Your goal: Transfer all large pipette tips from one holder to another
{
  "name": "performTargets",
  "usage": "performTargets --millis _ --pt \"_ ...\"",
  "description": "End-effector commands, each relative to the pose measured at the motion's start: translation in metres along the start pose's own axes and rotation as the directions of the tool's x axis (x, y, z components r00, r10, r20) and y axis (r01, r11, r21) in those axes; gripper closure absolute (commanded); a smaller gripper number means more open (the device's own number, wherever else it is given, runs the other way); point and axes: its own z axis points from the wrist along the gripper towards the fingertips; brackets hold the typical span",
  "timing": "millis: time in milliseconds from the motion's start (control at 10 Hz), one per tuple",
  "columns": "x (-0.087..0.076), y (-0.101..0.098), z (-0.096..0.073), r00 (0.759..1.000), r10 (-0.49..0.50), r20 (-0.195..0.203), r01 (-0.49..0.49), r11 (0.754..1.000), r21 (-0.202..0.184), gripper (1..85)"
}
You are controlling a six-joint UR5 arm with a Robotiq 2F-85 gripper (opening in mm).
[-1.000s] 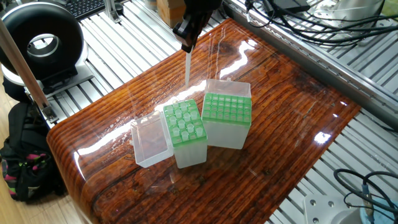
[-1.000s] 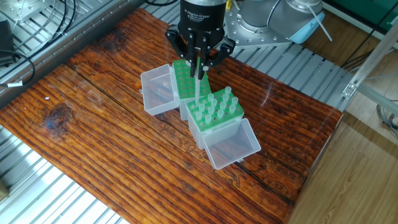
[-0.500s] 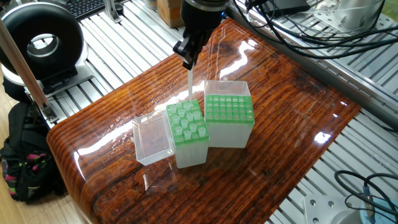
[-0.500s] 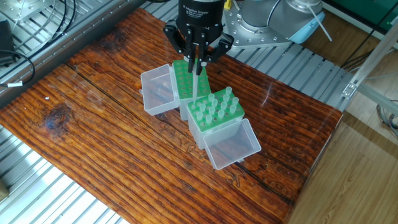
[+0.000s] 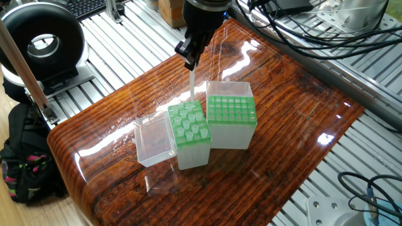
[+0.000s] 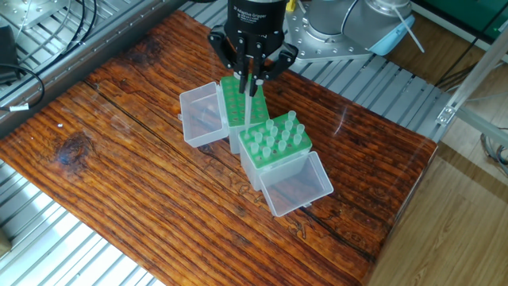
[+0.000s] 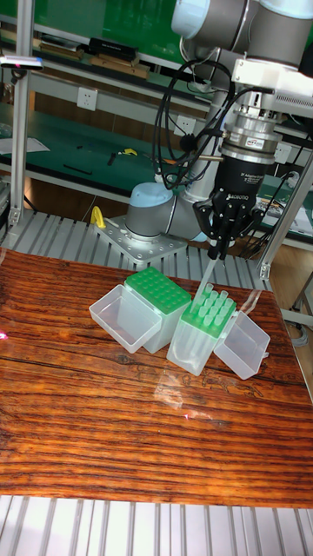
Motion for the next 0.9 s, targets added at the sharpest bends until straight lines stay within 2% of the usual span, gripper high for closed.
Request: performTargets --millis 0,200,800 --pt "-0.0028 0.0020 0.0012 1.000 0.001 0.007 -0.001 1.000 -0.010 77.0" --pt "-0.0028 0.0099 0.0032 1.000 0.020 0.006 -0.020 0.999 -0.031 77.0" --pt "-0.0030 0.0060 0.0071 1.000 0.015 0.004 -0.015 1.000 -0.013 77.0"
